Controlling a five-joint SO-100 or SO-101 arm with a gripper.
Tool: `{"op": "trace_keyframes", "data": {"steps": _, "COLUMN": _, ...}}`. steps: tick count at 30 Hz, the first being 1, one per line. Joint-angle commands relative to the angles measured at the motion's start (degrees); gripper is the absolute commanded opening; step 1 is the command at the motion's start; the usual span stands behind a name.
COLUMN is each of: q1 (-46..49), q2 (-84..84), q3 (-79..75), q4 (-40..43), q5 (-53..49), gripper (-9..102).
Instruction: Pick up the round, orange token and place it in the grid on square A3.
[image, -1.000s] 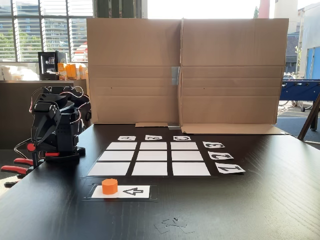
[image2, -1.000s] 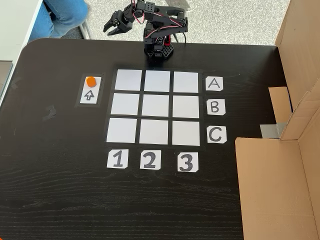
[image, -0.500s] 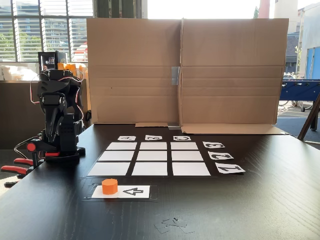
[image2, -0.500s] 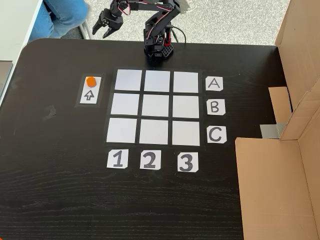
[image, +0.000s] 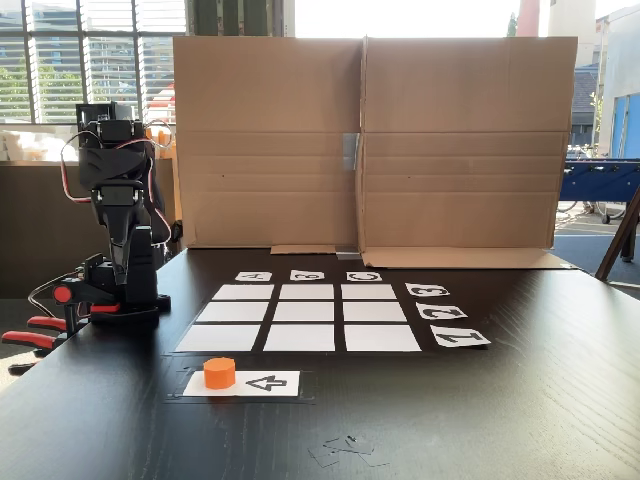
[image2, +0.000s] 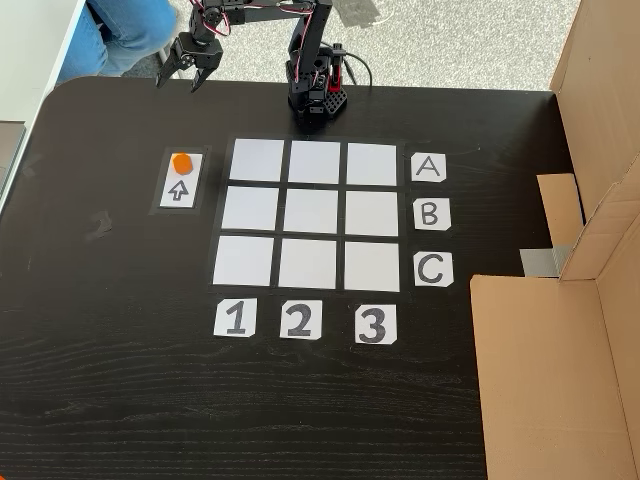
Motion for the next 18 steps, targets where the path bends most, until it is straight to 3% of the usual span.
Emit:
{"op": "trace_keyframes", "data": {"steps": 1, "q1": -1.6, "q2": -4.2, "q3": -6.4, "q4": 1.9, "q5": -1.1, "gripper": 37}}
{"op": "trace_keyframes", "data": {"steps": 18, "q1": -10.3, "q2": -22.9, "q3": -18.0, "q4": 3.9, "q5": -2.1, "gripper": 41}}
